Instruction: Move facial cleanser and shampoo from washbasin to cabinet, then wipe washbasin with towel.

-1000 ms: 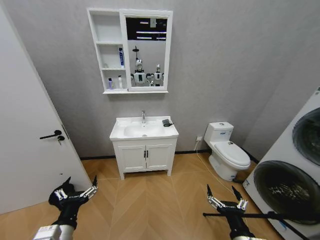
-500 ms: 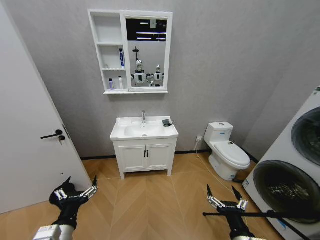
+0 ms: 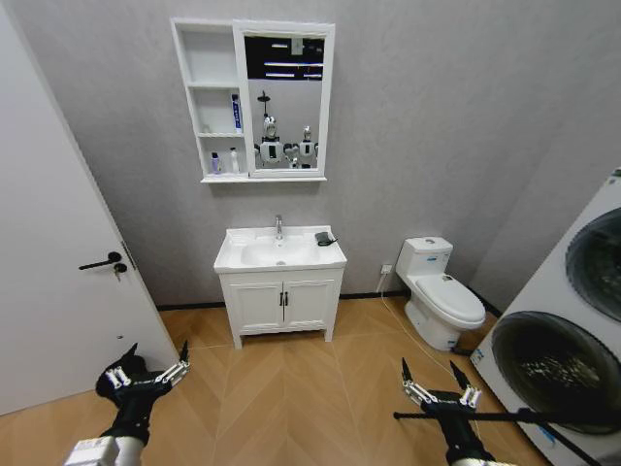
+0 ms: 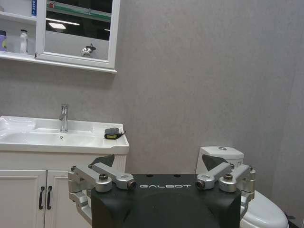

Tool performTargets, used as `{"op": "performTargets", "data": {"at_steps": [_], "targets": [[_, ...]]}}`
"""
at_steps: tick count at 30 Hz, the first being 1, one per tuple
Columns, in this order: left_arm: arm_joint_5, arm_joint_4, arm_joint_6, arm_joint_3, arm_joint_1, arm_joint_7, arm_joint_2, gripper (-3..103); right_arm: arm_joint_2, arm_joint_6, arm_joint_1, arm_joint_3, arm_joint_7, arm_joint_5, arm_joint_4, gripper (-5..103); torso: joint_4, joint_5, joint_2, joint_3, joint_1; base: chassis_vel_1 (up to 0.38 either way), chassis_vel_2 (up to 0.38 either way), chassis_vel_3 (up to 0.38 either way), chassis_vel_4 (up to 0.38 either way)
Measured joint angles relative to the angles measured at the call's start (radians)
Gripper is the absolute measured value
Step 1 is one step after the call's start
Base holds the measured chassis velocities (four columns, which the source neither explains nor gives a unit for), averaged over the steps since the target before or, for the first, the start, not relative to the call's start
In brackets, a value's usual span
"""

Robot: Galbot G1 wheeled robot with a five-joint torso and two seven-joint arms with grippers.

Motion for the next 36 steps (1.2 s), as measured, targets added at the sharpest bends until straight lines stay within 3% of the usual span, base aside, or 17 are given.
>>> {"op": "performTargets", "data": {"at_steps": [36], "targets": [[0.000, 0.000, 0.000, 0.000, 0.000, 0.000, 0.000, 100, 0.000, 0.000, 0.000, 0.000, 0.000, 0.000, 0.000, 100, 0.0000, 0.0000, 0.000, 0.000, 0.000, 0.000, 0.000, 0.000, 0.000]]}}
